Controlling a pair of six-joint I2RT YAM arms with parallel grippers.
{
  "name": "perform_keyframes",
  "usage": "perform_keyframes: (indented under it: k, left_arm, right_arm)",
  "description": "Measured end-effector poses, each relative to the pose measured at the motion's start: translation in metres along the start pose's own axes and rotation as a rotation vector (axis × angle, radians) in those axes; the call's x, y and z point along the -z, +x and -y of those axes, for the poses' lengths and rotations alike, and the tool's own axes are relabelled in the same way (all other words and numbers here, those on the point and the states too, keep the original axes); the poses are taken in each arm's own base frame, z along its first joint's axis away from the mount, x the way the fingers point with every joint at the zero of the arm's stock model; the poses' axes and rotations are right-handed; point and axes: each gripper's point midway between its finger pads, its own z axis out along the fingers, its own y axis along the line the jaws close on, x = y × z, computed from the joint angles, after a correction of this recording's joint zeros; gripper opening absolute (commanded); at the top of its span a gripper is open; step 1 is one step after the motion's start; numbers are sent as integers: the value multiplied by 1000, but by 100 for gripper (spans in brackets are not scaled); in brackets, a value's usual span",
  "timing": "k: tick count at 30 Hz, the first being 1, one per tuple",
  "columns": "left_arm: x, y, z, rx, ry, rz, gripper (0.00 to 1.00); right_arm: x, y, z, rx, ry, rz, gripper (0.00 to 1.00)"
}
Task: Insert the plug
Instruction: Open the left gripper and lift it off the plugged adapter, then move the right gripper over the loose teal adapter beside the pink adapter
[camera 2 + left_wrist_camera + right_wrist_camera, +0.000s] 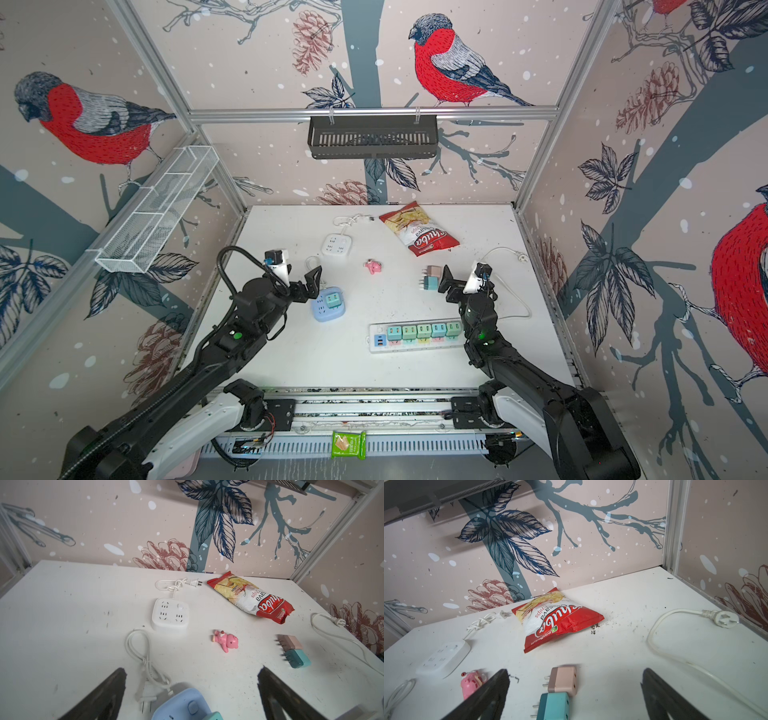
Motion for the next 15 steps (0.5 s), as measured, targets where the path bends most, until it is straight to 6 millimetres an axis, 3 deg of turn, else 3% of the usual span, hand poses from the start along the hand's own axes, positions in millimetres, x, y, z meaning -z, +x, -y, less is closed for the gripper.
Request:
perform_keyframes:
  k: [5, 8, 11, 15]
  left_arm:
    - [20, -6, -30, 153, -102, 173, 98]
    - [29, 5, -52, 214, -183, 224, 98]
    - [34, 12, -69, 255, -257, 259, 98]
    - [39, 7, -79, 318, -310, 304, 98]
  right_arm:
    - [-21, -2, -12, -43, 3, -99, 100]
    - [-41, 2, -24, -47, -5, -193, 100]
    - [-60, 23, -28, -34, 25, -314, 100]
    - [-66, 74, -21, 5, 57, -497, 99]
